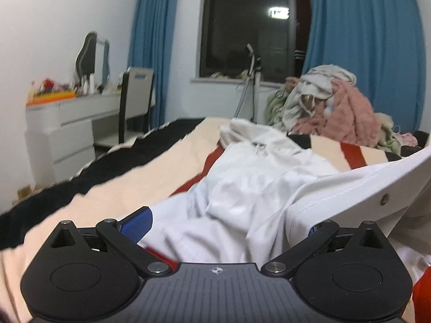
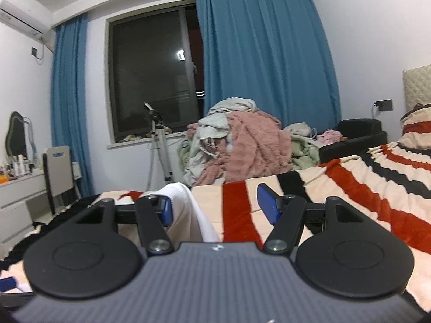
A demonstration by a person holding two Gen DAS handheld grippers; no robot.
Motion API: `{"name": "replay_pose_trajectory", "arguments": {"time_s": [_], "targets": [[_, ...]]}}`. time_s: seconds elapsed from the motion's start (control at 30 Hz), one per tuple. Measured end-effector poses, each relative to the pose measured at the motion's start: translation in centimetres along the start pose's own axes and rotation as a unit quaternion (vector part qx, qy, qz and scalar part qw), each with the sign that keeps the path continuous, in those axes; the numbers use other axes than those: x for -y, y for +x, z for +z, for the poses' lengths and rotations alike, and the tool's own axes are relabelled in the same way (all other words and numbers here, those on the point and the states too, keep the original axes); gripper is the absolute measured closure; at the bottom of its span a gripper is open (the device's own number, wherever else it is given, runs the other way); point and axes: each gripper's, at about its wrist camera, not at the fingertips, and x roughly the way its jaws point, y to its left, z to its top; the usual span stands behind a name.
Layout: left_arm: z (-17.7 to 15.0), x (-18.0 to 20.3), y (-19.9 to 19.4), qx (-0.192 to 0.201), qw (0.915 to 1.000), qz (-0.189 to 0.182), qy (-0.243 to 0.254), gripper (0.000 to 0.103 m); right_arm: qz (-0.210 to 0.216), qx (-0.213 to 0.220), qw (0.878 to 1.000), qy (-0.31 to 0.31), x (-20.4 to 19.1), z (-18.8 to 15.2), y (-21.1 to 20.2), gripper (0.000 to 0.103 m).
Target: Fold clothes
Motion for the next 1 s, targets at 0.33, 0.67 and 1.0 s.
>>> {"name": "replay_pose_trajectory", "arguments": {"time_s": [0.33, 0.67, 1.0], "targets": [[1.8, -2.5, -6.1, 0.131, 0.9912, 0.017, -0.005, 0.000, -0.075, -0.085, 0.992, -0.048, 0.6, -2.9, 2.9, 0.023], [1.6, -3.5, -5.3, 0.087, 0.9957, 0.030, -0.015, 0.000, -0.114, -0.090, 0.984, -0.106, -1.7, -4.3, 0.8, 0.023], [2.0, -7.3, -7.6, 0.088, 0.9929, 0.013, -0.079, 0.000, -0.134, -0.105, 0.984, -0.055, -2.7, -4.8, -3.5, 0.021]]}}
